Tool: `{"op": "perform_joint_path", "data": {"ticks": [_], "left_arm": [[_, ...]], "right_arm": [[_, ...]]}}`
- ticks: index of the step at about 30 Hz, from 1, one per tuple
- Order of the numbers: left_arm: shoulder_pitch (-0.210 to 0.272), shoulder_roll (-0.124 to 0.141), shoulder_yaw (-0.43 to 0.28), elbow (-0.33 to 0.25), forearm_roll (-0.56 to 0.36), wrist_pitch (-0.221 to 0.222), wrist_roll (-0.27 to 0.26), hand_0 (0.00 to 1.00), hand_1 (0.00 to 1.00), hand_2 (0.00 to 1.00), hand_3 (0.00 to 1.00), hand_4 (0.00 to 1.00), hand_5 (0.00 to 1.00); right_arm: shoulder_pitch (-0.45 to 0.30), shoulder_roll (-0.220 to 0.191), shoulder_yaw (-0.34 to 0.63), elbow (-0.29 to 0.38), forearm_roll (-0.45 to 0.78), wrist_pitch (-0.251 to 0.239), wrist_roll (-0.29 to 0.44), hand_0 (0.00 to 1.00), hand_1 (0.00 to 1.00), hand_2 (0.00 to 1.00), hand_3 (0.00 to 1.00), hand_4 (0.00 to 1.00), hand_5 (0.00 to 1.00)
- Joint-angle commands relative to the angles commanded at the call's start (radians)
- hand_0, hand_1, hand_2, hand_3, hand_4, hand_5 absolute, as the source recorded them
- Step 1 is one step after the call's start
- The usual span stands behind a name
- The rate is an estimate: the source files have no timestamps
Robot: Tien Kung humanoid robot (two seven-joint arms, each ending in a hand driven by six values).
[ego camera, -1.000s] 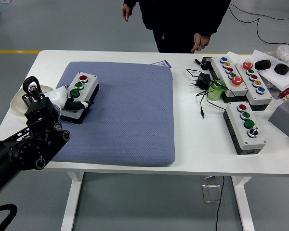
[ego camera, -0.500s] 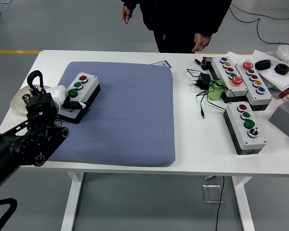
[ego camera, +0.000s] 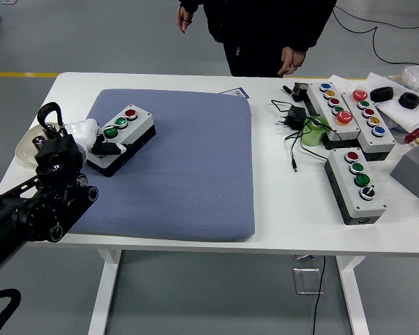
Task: Pick up the button,place it on the desk,press the button,press the button
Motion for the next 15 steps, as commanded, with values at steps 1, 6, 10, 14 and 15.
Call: {"op": "perform_joint_path", "data": {"ticks": [1, 6, 10, 14, 15], "left_arm": [[0.001, 0.002, 0.003, -0.001, 0.003, 0.004, -0.017, 0.068, 0.211, 0.291, 0.325, 0.913, 0.485], [0.006, 0.009, 0.019, -0.003, -0.002, 0.024, -0.148, 0.068, 0.211, 0.291, 0.325, 0.913, 0.485], [0.009, 0.017, 0.040, -0.004, -0.013, 0.034, -0.270, 0.062, 0.201, 0.292, 0.321, 0.879, 0.459], [0.009, 0.030, 0.072, -0.009, -0.009, 0.017, -0.415, 0.059, 0.201, 0.292, 0.324, 0.870, 0.454], [0.009, 0.033, 0.078, -0.010, -0.010, 0.013, -0.448, 0.059, 0.201, 0.292, 0.324, 0.870, 0.454]], "right_arm": [[0.000, 0.000, 0.000, 0.000, 0.000, 0.000, 0.000, 0.753, 0.707, 0.717, 0.586, 0.184, 0.141], [-0.001, 0.000, 0.002, 0.000, -0.002, 0.000, 0.000, 0.753, 0.707, 0.717, 0.586, 0.184, 0.141], [-0.001, 0.000, 0.002, 0.000, -0.002, 0.000, 0.000, 0.753, 0.707, 0.717, 0.586, 0.184, 0.141], [0.000, 0.000, 0.004, 0.000, -0.003, 0.000, -0.001, 0.752, 0.707, 0.717, 0.586, 0.184, 0.141], [0.000, 0.001, 0.004, 0.000, -0.003, 0.000, -0.001, 0.752, 0.707, 0.717, 0.586, 0.184, 0.141]]}}
